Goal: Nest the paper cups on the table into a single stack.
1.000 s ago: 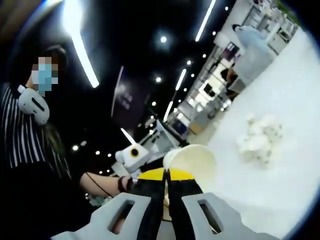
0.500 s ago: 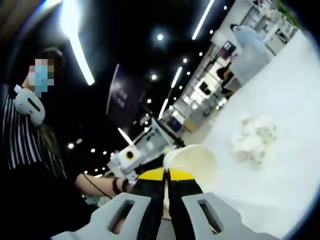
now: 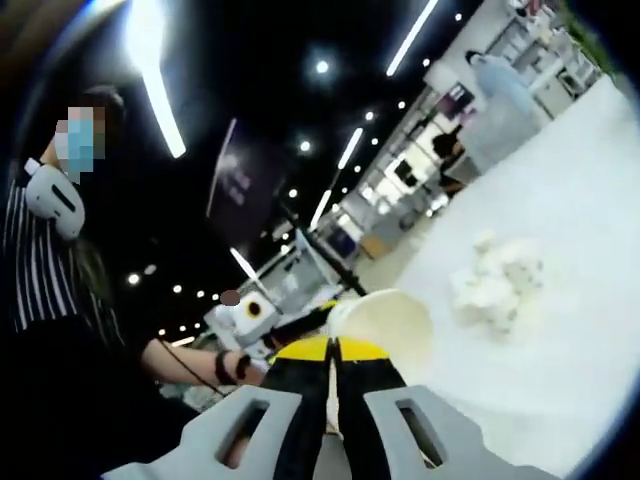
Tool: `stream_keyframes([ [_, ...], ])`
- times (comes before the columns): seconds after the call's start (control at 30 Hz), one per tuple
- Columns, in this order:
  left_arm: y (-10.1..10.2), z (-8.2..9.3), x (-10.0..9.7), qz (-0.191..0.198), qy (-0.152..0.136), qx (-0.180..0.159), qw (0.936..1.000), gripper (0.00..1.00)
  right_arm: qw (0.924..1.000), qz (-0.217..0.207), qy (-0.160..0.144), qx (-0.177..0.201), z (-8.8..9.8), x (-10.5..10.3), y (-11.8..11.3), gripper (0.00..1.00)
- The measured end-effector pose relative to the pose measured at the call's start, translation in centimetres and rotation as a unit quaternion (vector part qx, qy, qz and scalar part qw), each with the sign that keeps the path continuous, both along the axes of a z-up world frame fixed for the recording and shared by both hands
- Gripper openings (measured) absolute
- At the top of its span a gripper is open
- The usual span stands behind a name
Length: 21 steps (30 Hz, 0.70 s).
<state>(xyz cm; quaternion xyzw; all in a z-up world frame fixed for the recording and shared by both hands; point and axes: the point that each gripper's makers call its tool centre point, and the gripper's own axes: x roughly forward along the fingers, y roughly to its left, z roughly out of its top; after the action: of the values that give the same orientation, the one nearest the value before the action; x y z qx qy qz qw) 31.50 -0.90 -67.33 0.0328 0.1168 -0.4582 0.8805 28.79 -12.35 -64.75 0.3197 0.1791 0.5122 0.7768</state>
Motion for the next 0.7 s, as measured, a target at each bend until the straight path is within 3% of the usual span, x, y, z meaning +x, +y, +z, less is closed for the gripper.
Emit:
stream_keyframes([
  [0.33, 0.7, -0.7, 0.1, 0.006, 0.004, 0.013, 0.9999, 0.84, 0.996, 0.028, -0.037, -0.076, 0.0, -0.3, 0.1, 0.0],
  [0.47, 0.9, -0.8, 0.5, 0.018, -0.007, 0.022, 0.9996, 0.94, 0.9939, 0.032, -0.039, -0.098, 0.1, -0.3, 0.2, 0.0],
  [0.57, 1.0, -1.0, 0.6, 0.021, -0.004, 0.022, 0.9995, 0.98, 0.9867, 0.035, -0.062, -0.146, -0.4, -0.2, 0.1, 0.0],
  [0.7, 1.1, -1.3, 0.6, 0.022, -0.002, 0.027, 0.9994, 0.98, 0.9821, 0.047, -0.073, -0.167, -0.3, -0.5, 0.7, 0.0],
])
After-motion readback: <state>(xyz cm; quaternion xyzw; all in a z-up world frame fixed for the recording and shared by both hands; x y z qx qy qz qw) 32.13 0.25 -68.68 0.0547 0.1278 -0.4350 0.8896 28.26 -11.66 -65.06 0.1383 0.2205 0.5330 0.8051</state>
